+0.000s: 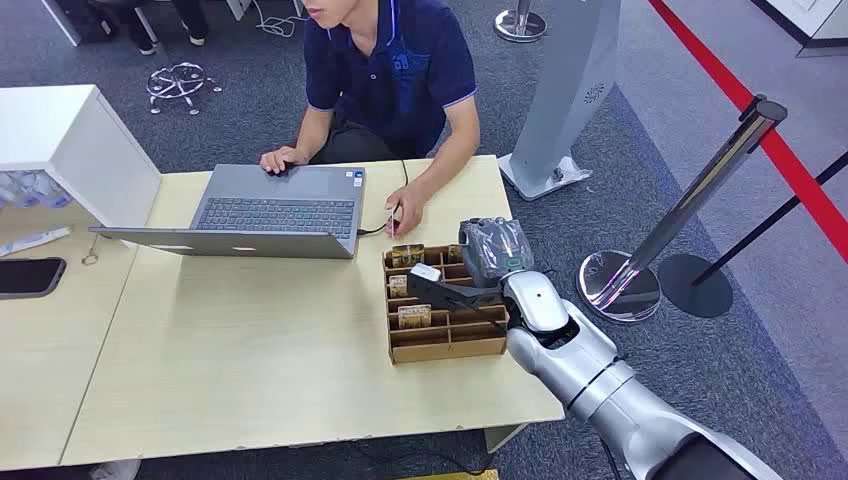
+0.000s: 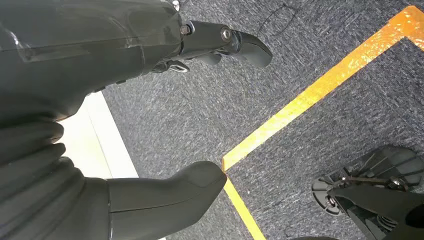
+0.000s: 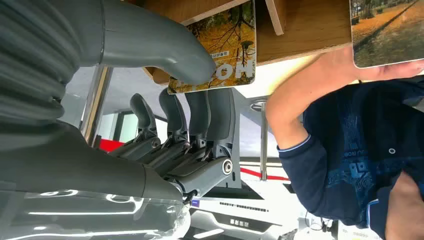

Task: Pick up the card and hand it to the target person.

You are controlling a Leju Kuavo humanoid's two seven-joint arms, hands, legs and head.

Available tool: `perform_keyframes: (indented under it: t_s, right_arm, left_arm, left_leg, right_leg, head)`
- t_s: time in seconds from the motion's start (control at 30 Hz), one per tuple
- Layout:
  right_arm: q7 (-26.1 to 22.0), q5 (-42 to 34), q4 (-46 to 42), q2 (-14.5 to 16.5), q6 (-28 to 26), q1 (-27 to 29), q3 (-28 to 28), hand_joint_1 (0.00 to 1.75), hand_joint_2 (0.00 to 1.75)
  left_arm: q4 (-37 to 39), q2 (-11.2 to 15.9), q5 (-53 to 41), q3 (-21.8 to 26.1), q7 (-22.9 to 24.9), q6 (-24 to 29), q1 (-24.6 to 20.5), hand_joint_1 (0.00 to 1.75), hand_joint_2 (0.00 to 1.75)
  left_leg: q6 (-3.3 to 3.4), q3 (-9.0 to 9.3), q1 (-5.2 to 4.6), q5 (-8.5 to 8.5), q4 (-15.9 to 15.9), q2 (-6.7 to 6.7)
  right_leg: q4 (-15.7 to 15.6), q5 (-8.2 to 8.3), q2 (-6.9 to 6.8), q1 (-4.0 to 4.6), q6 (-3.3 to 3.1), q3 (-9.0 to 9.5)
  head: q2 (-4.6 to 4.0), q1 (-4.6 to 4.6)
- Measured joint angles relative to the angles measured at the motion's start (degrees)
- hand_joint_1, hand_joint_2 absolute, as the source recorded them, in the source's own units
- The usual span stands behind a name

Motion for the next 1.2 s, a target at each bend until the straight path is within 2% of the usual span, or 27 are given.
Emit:
perform_keyframes:
  t_s: [0.13,0.3,0.5,0.9,1.03,1.2]
  right_arm:
    - [0.0,0.2,0.0,0.0,-0.5,0.0,0.0,1.47,1.75]
    - [0.0,1.6,-0.4,0.0,-1.9,0.0,-0.1,1.75,1.75]
    - [-0.1,4.3,-5.1,-0.2,-3.0,0.2,-0.3,1.75,1.75]
    - [0.5,5.7,-25.0,-0.7,0.2,-1.2,-0.2,1.75,1.75]
    - [0.2,4.3,-25.9,-0.7,-0.5,-1.8,-0.2,1.75,1.75]
    - [-1.1,4.5,-21.6,-0.5,-2.5,-2.7,0.4,1.75,1.75]
  left_arm:
    - [0.0,0.0,0.0,0.0,0.0,0.0,0.0,0.0,1.75]
    - [0.0,0.0,0.0,0.0,0.0,-0.1,0.0,0.0,1.75]
    - [0.0,0.0,0.2,0.0,0.1,-0.2,0.0,0.0,1.75]
    - [0.0,0.0,0.3,0.0,1.0,-0.4,0.0,0.0,1.75]
    - [0.0,-0.1,0.0,0.0,1.0,-0.5,0.0,0.0,1.75]
    - [0.0,-0.2,-0.6,-0.2,0.6,-0.5,-0.1,0.0,1.75]
  left_leg:
    - [0.0,0.0,0.0,0.0,0.0,0.0]
    - [0.0,0.01,0.0,0.0,0.0,0.01]
    - [0.0,0.01,0.0,0.0,0.0,0.01]
    - [0.0,0.0,0.0,0.0,0.0,0.01]
    - [0.0,0.0,0.0,0.0,0.0,0.01]
    - [0.0,-0.02,0.0,0.0,0.0,0.0]
  right_leg:
    - [0.0,0.0,0.0,0.0,0.0,0.0]
    - [0.0,0.0,0.01,0.0,0.0,0.0]
    - [0.0,0.0,0.02,0.0,0.0,-0.01]
    - [0.0,0.0,0.02,0.0,0.0,-0.01]
    - [0.0,0.0,0.01,0.0,0.0,0.0]
    - [0.0,0.0,0.0,0.0,0.0,0.0]
  head:
    - [-0.01,0.0]
    - [0.0,0.0]
    - [0.0,0.0]
    - [0.0,0.0]
    - [-0.01,0.0]
    - [0.0,0.0]
